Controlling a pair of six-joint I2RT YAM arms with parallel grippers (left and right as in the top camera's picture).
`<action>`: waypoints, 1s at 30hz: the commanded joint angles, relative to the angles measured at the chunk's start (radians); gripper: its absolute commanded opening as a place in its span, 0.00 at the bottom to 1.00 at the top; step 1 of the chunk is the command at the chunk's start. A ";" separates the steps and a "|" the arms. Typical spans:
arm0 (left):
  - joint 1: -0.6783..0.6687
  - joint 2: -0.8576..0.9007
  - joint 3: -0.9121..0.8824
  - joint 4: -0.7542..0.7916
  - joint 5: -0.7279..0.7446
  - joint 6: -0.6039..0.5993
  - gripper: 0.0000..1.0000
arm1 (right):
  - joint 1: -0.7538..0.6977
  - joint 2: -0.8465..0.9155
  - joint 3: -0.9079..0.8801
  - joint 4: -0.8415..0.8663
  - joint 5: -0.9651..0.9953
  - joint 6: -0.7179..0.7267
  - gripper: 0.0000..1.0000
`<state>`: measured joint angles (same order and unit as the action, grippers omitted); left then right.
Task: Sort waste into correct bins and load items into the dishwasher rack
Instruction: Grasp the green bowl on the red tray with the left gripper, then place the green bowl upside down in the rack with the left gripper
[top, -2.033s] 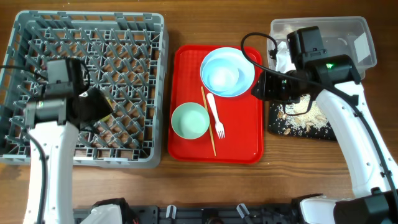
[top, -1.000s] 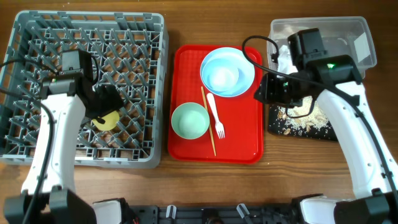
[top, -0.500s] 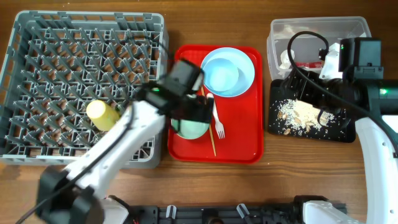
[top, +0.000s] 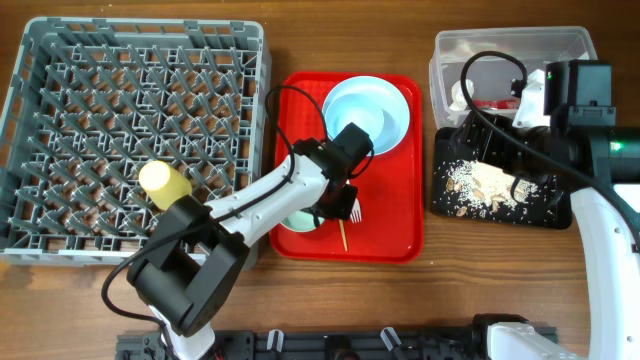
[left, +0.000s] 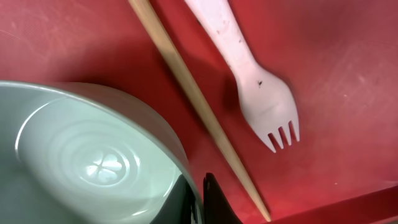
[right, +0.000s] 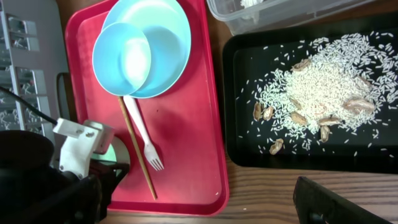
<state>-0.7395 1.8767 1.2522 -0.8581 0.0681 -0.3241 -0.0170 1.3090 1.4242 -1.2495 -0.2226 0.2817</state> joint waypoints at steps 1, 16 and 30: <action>-0.003 -0.023 0.054 0.003 0.009 0.003 0.04 | -0.003 0.011 0.007 -0.003 0.021 -0.020 1.00; 0.510 -0.396 0.240 -0.076 0.373 0.206 0.04 | -0.003 0.011 0.007 -0.009 0.021 -0.045 1.00; 1.014 0.011 0.240 -0.081 1.200 0.396 0.04 | -0.003 0.011 0.007 -0.009 0.021 -0.046 1.00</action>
<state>0.2462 1.8149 1.4826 -0.9386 1.1572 0.0410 -0.0170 1.3090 1.4242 -1.2579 -0.2188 0.2554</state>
